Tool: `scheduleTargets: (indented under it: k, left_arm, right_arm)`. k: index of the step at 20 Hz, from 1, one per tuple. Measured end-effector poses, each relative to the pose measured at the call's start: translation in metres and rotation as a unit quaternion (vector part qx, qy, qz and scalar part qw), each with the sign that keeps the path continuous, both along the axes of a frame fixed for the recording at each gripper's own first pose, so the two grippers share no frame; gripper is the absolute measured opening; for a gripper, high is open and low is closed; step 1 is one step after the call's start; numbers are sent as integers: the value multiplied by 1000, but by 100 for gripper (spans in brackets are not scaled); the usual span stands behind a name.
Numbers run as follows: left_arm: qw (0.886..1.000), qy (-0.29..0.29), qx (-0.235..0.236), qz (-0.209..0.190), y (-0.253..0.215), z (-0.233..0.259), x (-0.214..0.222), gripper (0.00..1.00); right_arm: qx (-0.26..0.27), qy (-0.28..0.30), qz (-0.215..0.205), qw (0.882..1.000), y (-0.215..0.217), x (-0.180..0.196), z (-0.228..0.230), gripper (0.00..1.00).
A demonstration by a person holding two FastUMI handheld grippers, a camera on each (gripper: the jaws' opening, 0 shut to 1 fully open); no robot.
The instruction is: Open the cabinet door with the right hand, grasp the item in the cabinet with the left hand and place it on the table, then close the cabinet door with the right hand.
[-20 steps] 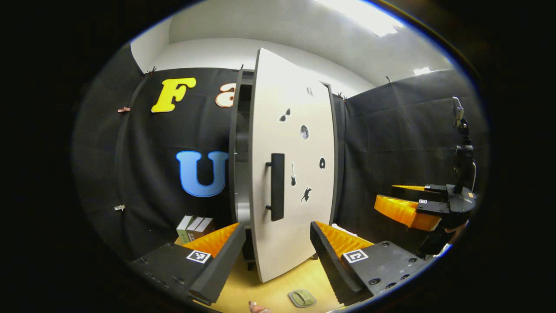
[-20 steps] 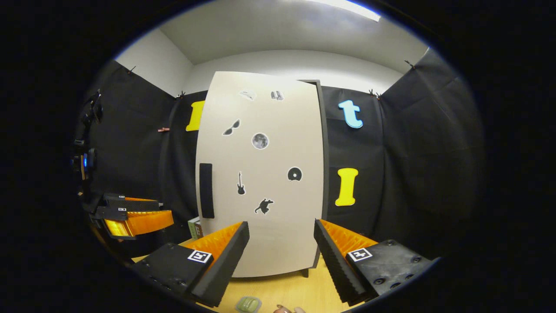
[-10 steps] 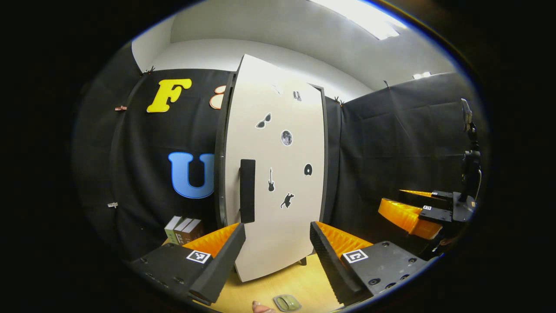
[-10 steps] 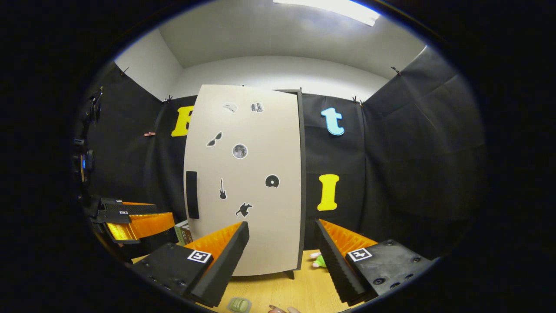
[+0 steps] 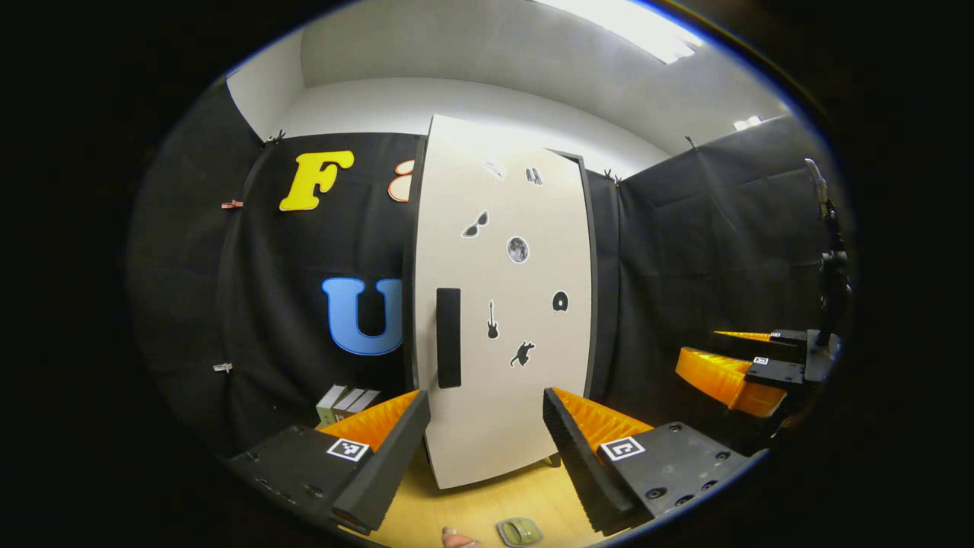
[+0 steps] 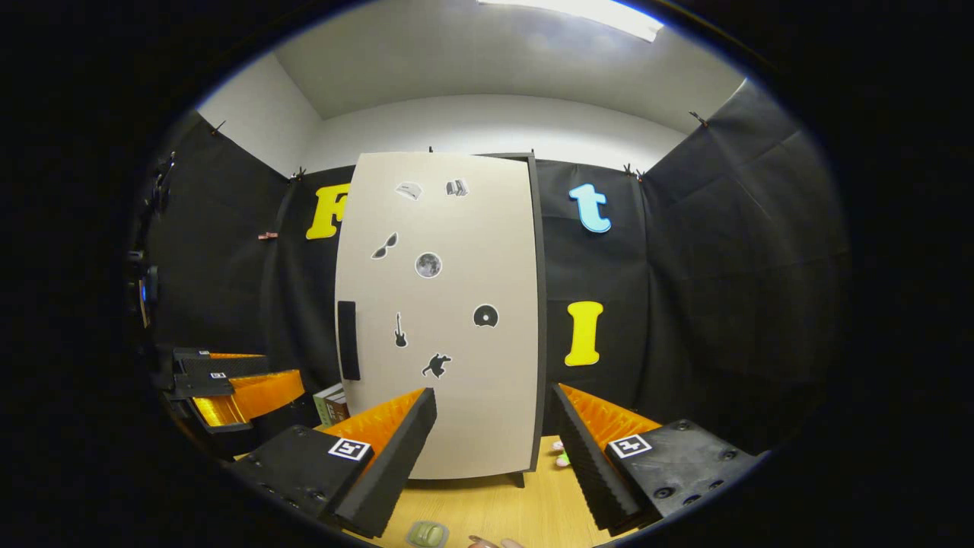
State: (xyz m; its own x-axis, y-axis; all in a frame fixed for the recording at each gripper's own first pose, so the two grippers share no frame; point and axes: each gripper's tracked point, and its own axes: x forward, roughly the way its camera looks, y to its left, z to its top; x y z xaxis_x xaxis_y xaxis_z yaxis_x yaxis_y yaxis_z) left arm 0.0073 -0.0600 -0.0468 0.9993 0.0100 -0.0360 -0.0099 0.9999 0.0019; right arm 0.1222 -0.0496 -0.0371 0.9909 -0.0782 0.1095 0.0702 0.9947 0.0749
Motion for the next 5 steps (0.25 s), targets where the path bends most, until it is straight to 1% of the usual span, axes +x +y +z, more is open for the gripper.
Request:
scheduleTargets:
  k: [2,5]
  left_arm:
    - [1000,0,-6,2,3,0,-1,95]
    - [1000,-3,-9,4,6,1,0,95]
  right_arm:
    - [17,-3,9,1000,5,0,2,98]
    - [21,-6,10,1000,6,1,3,98]
